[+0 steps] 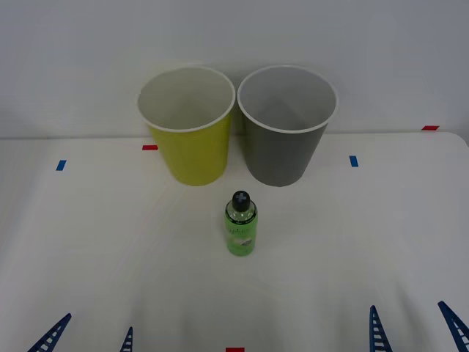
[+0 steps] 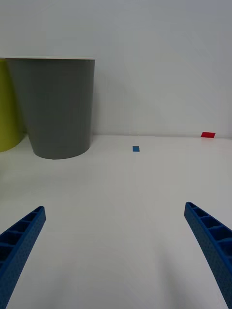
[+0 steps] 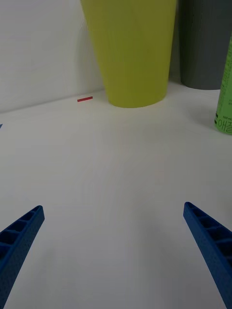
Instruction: Put cans in the gray bin and PET bottles in the light green bin.
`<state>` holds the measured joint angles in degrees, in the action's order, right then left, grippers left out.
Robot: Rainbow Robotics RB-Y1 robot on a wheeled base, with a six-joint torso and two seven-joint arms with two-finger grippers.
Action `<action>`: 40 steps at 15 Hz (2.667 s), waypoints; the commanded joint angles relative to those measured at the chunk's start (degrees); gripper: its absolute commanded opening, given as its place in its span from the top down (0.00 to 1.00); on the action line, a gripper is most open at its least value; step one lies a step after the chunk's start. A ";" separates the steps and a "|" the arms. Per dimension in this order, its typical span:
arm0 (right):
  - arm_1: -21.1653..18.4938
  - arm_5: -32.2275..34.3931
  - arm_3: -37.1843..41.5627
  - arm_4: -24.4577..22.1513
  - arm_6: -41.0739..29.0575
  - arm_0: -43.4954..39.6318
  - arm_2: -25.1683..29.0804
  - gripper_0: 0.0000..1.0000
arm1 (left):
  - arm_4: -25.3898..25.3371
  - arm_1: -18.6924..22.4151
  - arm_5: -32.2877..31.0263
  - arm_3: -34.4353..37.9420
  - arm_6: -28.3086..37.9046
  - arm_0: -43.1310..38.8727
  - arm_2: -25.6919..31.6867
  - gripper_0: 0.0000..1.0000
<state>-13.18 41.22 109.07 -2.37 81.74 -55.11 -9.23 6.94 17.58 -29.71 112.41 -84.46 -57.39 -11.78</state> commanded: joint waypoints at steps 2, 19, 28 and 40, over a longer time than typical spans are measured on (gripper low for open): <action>0.00 0.00 0.00 0.00 0.00 0.00 0.00 0.00 | 0.00 0.00 0.00 0.00 0.00 0.00 0.00 0.00; 0.00 0.00 0.00 0.00 0.00 0.00 0.00 0.00 | 0.00 0.00 0.00 0.00 0.00 0.00 0.00 0.00; 0.00 0.00 0.00 0.00 0.00 0.00 0.00 0.00 | 0.00 0.00 0.00 0.00 0.00 0.00 0.00 0.00; 0.00 0.00 0.00 0.00 0.00 0.00 0.00 0.00 | 0.00 0.00 0.00 0.00 0.00 0.00 0.00 0.00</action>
<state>-13.18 41.22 109.07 -2.37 81.74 -55.11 -9.23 6.94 17.58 -29.71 112.41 -84.46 -57.39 -11.78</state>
